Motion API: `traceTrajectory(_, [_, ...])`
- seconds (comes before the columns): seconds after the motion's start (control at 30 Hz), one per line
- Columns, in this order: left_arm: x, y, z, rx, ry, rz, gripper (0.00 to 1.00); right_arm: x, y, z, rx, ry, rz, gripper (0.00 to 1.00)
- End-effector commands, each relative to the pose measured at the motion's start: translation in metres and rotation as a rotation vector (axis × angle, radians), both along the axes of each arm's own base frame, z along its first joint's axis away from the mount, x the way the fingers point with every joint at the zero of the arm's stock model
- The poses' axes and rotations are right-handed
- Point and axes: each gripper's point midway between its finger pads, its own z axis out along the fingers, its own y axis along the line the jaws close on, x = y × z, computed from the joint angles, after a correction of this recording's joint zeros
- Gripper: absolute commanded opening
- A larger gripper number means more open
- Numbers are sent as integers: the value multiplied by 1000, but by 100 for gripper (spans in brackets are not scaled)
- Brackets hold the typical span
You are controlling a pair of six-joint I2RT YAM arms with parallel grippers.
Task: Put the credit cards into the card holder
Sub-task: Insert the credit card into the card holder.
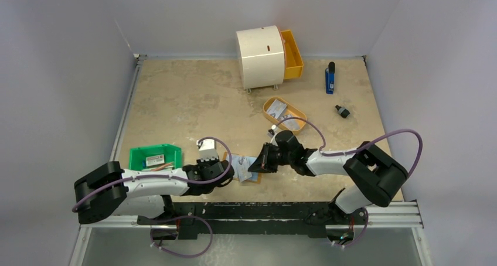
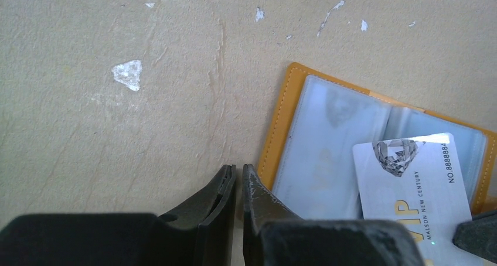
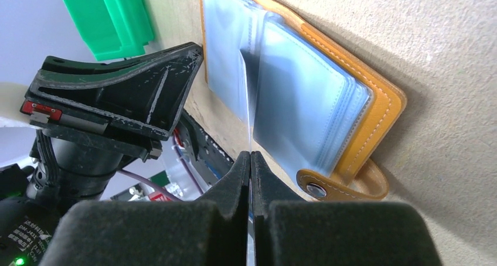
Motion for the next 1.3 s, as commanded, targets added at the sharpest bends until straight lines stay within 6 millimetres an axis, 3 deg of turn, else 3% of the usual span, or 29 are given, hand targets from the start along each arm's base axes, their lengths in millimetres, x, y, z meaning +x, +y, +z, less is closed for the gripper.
traceTrajectory(0.0, [-5, -5, -7, -59, 30, -3, 8, 2, 0, -2, 16, 23, -52, 0])
traceTrajectory(0.5, [-10, -25, -12, -130, 59, -69, 2, 21, -3, -17, -31, 24, -170, 0])
traceTrajectory(1.03, [-10, -28, -13, -133, 63, -79, 0, 32, -14, -13, -58, -21, -254, 0])
traceTrajectory(1.27, [-10, -30, -14, -135, 66, -84, 0, 31, -18, -20, -112, -22, -239, 0])
